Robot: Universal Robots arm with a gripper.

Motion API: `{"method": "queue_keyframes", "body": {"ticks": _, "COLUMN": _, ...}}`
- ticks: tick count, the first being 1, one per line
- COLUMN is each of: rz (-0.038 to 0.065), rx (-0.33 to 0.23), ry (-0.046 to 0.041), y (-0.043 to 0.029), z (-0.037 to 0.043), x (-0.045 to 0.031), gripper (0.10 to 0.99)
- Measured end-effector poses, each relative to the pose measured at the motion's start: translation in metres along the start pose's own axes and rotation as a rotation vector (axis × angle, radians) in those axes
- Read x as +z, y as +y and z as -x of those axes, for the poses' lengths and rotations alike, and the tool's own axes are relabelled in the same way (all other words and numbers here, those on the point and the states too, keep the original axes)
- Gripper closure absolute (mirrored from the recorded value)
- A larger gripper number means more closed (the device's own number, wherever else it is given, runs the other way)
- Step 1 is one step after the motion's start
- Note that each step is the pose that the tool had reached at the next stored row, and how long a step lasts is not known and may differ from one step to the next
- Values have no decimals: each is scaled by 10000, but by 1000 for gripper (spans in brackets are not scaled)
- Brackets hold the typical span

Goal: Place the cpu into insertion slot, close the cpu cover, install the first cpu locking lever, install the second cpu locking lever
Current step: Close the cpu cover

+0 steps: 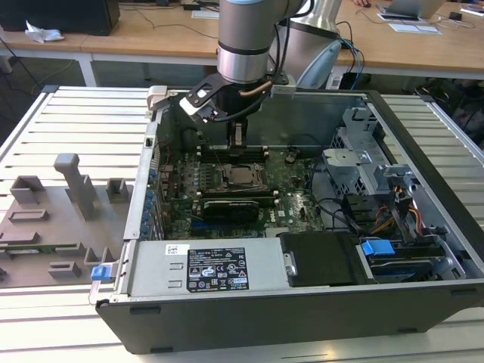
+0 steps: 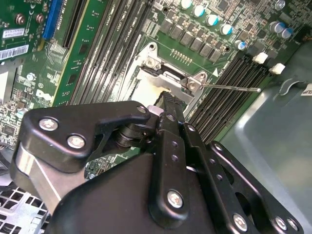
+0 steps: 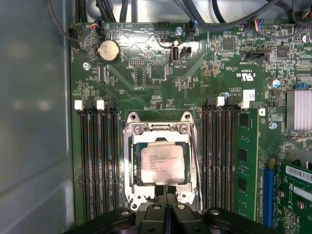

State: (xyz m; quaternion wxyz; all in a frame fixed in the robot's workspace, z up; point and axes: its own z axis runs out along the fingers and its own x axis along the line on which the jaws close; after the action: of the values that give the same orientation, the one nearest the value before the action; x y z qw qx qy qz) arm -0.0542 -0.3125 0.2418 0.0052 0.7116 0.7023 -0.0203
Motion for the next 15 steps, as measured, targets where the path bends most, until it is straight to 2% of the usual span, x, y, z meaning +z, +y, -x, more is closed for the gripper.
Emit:
{"method": "queue_keyframes", "body": {"ticks": 11, "rz": 0, "rx": 1, "ry": -1, "y": -105, "z": 1, "x": 4, "gripper": 980}}
{"method": "queue_keyframes", "body": {"ticks": 15, "rz": 0, "rx": 0, "ry": 0, "y": -165, "z": 2, "x": 9, "gripper": 980}}
